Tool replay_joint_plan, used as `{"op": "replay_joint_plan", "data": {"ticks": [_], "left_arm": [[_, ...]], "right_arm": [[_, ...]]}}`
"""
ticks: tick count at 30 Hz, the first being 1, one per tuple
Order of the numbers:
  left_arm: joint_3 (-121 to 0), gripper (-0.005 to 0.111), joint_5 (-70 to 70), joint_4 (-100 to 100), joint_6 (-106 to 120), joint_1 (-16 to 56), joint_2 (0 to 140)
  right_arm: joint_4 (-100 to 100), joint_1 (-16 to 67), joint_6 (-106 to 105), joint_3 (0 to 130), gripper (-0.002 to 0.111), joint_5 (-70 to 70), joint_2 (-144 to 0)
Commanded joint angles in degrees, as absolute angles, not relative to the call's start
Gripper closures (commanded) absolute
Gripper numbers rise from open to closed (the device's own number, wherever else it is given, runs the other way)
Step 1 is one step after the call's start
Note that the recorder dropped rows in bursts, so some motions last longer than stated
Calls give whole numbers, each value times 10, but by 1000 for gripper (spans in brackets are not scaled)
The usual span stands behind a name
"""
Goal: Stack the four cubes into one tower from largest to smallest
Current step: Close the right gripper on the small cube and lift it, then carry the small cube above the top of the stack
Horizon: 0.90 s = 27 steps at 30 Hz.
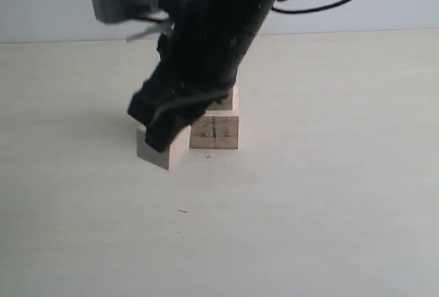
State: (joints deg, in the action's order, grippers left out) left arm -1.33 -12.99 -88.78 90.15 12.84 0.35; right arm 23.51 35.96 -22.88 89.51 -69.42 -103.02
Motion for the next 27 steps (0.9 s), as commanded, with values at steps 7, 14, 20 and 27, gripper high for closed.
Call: {"op": "replay_joint_plan", "data": {"ticks": [7,14,20,27], "left_arm": [[0,107,-129,-867,898,44,0],[0,107,-105,-865,897,-4,0],[0,107,-104,-865,898,-7,0],[0,107,-104,-865,898,-7,0]], "right_arm": [[63,360,70,1070,66,-700,-1011],[-49,357,136,1126,66,-700,-1042],[-28,329,180,1176,66,-700,-1107],[60,279,213,1209,66,-700,-1155]]}}
